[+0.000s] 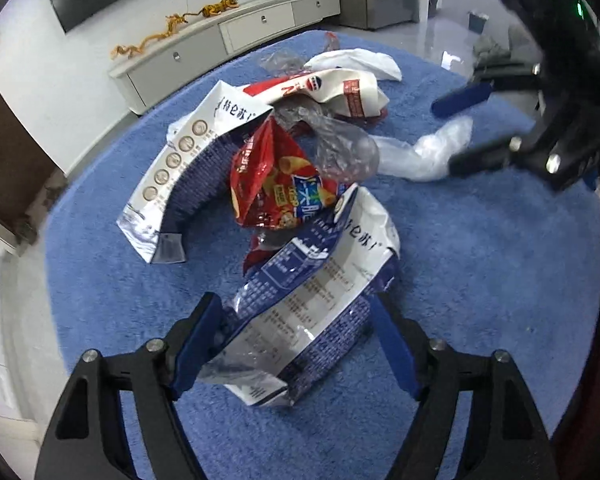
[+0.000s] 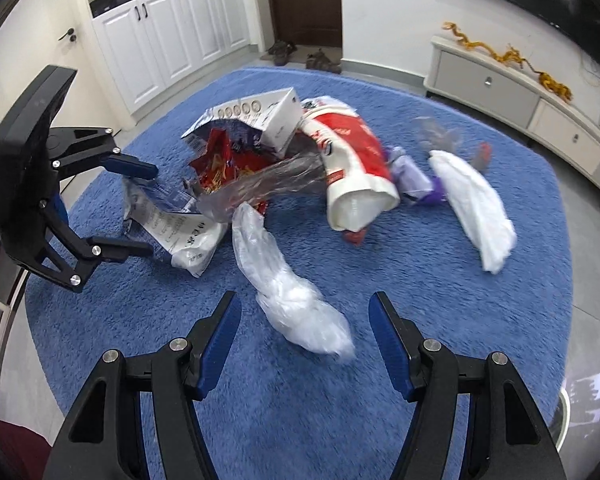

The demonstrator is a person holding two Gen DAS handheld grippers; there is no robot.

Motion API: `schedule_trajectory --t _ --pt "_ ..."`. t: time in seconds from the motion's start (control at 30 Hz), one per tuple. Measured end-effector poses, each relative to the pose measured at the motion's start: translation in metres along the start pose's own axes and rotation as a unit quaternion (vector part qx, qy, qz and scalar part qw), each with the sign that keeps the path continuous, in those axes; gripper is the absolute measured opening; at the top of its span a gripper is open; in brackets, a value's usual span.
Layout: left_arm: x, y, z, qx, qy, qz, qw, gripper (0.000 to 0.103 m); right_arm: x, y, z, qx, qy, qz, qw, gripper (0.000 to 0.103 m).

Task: Collect trash
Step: 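Grasp the white-blue milk-powder bag with the left tool while the right tool grasps a clear plastic bag, then carry both bags to the bin and open both tools to drop them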

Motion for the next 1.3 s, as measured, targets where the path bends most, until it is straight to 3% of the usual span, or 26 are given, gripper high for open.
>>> schedule_trajectory --t 0.27,0.37,0.47,0.63,0.9,0.93,0.97,1.3 --pt "0.003 0.006 0.000 0.054 -0.001 -0.067 0.9963 0.077 0.001 0.004 0.024 -0.026 0.014 -0.005 1.000 0.065" --pt "0.012 -0.002 0.004 0.081 0.019 -0.083 0.9931 0.076 0.000 0.002 0.031 -0.032 0.014 -0.001 0.999 0.065" --pt "0.023 -0.015 0.009 0.053 0.019 -0.059 0.9967 0.076 -0.002 -0.001 0.034 -0.037 0.009 0.004 0.999 0.061" --pt "0.022 -0.021 0.003 0.060 0.006 -0.099 0.9933 0.069 0.000 -0.005 0.030 -0.039 -0.002 0.009 0.999 0.033" --pt "0.027 -0.045 -0.008 0.040 -0.022 -0.124 0.9912 0.062 0.027 -0.015 0.000 -0.037 -0.020 0.017 0.999 0.030" --pt "0.027 -0.052 -0.012 0.041 -0.027 -0.127 0.9907 0.053 0.030 -0.016 -0.005 -0.036 -0.023 0.019 0.999 0.030" --pt "0.026 -0.057 -0.018 0.040 -0.038 -0.130 0.9900 0.051 0.034 -0.017 -0.011 -0.035 -0.027 0.022 0.999 0.030" --pt "0.041 -0.087 -0.042 0.061 -0.061 -0.180 0.9800 0.049 0.094 -0.040 -0.071 -0.021 -0.073 0.092 0.993 0.030"
Point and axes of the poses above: each gripper's, at about its wrist camera, not at the fingertips, and z roughly the way its jaws point, y to its left, x to its underside, the point moved 9 cm from there along z, roughly the way its jaws point, and after that the axes turned 15 degrees about -z, right-handed, at the moved point
